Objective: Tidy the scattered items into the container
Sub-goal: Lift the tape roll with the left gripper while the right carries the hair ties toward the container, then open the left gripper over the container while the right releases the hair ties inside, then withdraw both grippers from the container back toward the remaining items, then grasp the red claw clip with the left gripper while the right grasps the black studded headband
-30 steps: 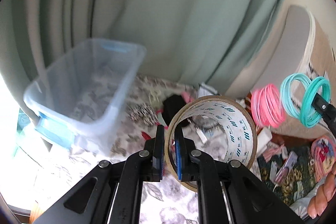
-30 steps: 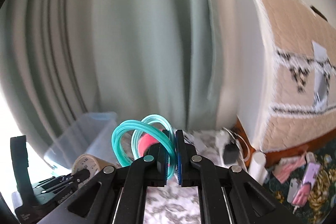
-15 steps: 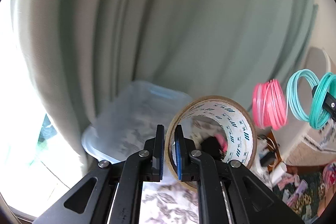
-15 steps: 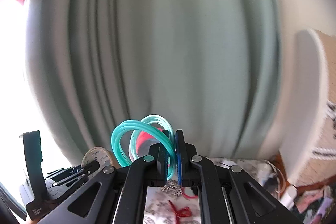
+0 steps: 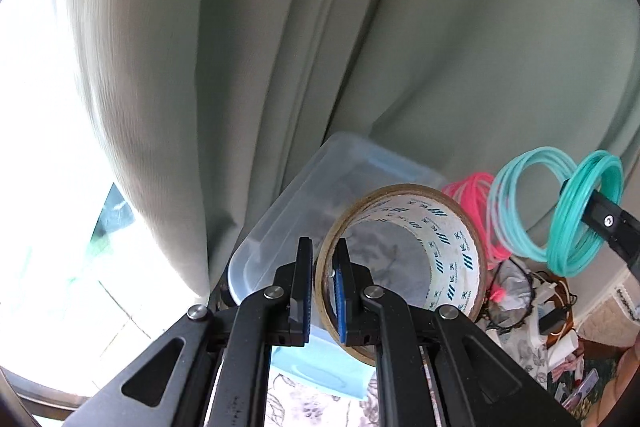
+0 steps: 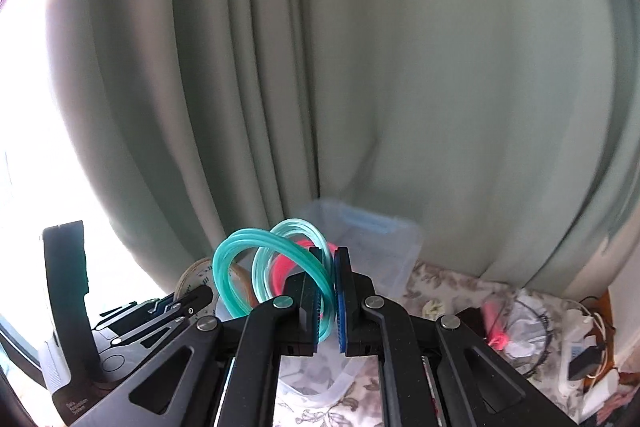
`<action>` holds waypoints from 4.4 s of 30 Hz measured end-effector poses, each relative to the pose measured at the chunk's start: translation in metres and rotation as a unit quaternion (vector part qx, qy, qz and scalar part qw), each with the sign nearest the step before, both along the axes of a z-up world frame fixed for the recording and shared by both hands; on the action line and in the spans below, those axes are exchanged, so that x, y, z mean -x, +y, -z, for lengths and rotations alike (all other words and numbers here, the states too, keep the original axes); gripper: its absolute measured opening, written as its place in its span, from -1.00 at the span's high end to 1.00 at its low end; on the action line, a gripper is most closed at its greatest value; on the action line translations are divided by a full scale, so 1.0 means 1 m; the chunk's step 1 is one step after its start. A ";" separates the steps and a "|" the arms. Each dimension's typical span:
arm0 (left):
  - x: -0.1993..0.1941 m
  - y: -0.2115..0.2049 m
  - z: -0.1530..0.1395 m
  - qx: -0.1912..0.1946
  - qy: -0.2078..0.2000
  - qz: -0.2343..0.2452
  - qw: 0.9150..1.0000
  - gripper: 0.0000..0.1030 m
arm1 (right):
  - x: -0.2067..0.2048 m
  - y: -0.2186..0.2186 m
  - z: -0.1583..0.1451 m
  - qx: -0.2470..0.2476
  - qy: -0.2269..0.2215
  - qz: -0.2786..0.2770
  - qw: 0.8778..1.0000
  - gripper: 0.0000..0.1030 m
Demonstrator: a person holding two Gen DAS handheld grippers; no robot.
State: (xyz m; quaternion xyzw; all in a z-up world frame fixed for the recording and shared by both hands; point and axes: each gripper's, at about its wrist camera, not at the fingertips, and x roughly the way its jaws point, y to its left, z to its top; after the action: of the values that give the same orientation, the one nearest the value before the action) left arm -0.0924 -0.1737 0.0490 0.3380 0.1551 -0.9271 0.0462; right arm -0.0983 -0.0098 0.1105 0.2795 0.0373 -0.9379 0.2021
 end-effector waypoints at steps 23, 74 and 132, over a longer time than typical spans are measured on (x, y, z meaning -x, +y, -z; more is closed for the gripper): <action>0.054 0.008 0.077 0.013 -0.066 0.004 0.998 0.62 | 0.057 -0.022 0.100 -0.085 -0.119 -0.002 0.989 0.64; -0.046 0.159 -0.036 0.014 0.053 0.110 0.992 -0.11 | -0.101 0.170 -0.008 0.025 0.016 0.127 0.991 -0.06; 0.011 0.237 0.194 0.111 -0.201 0.175 0.957 -0.23 | 0.064 0.319 0.244 0.136 -0.232 0.292 0.918 -0.04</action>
State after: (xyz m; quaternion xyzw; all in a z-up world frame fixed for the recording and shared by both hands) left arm -0.1033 0.0637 -0.1447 0.5318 -0.0233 -0.8451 -0.0493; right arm -0.1625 0.3091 -0.1336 0.4578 -0.2217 -0.8599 -0.0421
